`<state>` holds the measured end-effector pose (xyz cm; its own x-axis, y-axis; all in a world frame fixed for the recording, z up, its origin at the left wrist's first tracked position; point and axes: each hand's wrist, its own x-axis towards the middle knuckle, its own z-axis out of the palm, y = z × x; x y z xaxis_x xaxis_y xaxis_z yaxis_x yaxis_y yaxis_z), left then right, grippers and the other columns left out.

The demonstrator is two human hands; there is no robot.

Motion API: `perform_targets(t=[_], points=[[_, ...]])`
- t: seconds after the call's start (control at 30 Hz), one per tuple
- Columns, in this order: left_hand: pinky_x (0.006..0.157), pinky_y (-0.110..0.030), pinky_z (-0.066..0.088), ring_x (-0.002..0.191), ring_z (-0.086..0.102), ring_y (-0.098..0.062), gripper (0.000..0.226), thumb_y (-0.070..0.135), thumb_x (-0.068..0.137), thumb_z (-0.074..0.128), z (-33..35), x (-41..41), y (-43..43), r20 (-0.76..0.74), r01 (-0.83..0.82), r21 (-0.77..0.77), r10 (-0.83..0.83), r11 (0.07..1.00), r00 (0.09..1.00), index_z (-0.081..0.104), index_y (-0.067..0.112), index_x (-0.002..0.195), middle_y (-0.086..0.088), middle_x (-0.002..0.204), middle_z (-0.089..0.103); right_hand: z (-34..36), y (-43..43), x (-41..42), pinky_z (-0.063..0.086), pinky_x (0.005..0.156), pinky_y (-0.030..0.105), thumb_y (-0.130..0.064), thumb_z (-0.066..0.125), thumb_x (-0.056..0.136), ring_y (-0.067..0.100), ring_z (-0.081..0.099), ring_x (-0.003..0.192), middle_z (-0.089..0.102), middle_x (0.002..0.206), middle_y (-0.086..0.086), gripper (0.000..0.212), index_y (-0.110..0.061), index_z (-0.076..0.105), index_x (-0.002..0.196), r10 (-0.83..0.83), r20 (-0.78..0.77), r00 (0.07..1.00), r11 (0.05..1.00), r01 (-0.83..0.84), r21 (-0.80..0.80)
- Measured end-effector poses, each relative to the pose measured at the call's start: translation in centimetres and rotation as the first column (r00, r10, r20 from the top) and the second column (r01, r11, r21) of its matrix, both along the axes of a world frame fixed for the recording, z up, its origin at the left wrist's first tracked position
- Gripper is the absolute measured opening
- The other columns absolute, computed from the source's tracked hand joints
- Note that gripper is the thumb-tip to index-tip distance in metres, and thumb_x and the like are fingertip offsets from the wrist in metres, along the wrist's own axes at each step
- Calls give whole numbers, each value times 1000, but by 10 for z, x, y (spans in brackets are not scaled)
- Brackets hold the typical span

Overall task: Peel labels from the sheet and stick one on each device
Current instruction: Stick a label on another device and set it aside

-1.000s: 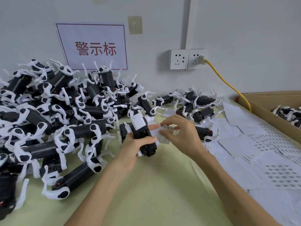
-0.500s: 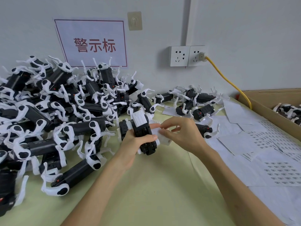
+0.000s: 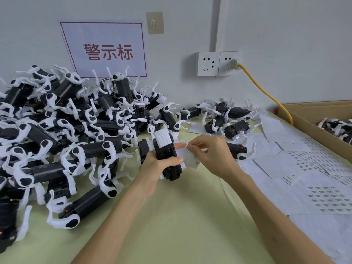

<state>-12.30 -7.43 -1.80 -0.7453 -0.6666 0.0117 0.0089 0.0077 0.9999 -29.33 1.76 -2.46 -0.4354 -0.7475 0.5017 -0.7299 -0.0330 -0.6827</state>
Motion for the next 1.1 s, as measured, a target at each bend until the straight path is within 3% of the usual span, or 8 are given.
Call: perform_targets(t=[0.13, 0.3, 0.47, 0.67, 0.8, 1.0, 1.1], points=[[105, -53, 49, 95, 71, -16, 44, 29, 65, 76, 2, 0, 2, 15, 6, -21, -5, 1000, 1000, 79, 40, 108, -2, 107, 77, 2, 2, 0, 43, 68, 7, -10, 69, 94, 3, 66, 80, 73, 78, -10, 13, -16, 77, 85, -23, 1, 1000, 1000, 23, -7], [91, -41, 51, 91, 72, -17, 40, 28, 66, 76, 1, 1, 0, 14, 39, -13, -39, 999, 999, 79, 41, 103, 3, 93, 77, 5, 2, 1, 43, 65, 8, -5, 67, 94, 7, 65, 72, 68, 70, -13, 17, -15, 73, 82, -71, 12, 997, 995, 72, -65], [91, -41, 51, 86, 70, -14, 35, 31, 67, 77, 1, -1, 0, 15, 21, -20, -20, 1000, 1000, 79, 36, 102, 9, 83, 71, 6, 3, 0, 52, 67, 20, -3, 68, 93, 13, 66, 67, 70, 72, -3, 12, -8, 75, 85, -80, 43, 996, 989, 85, -117], [71, -21, 56, 77, 71, -5, 37, 29, 66, 78, 0, -1, -1, 12, -5, -21, 5, 1000, 1000, 78, 29, 103, 13, 81, 71, 9, 4, 0, 54, 67, 19, -3, 67, 94, 8, 69, 65, 72, 76, -5, 13, -11, 75, 90, -97, 148, 984, 983, 117, -140], [58, -14, 50, 74, 71, -8, 23, 11, 84, 81, -1, -2, 1, -9, -62, -66, 62, 996, 998, 77, 25, 102, 9, 83, 73, 12, 6, 2, 57, 68, 24, -1, 66, 94, 10, 71, 67, 75, 84, -4, 18, -16, 75, 98, -54, 221, 974, 981, 93, -169], [64, -14, 50, 83, 69, -6, 23, 8, 88, 76, -2, -2, 3, -110, -134, -154, 118, 979, 987, 75, 18, 109, 8, 91, 74, 13, 6, 4, 53, 67, 18, 8, 60, 92, 11, 71, 69, 72, 87, -2, 34, -18, 73, 108, -31, 233, 972, 985, 69, -158], [66, -8, 46, 88, 67, -3, 20, 4, 88, 75, -3, -2, 3, -141, -119, -173, 95, 978, 985, 75, 13, 106, 25, 98, 72, 12, 5, 5, 52, 67, 18, 8, 56, 91, 15, 69, 74, 69, 86, -7, 40, -25, 72, 109, -30, 178, 984, 989, 55, -138]])
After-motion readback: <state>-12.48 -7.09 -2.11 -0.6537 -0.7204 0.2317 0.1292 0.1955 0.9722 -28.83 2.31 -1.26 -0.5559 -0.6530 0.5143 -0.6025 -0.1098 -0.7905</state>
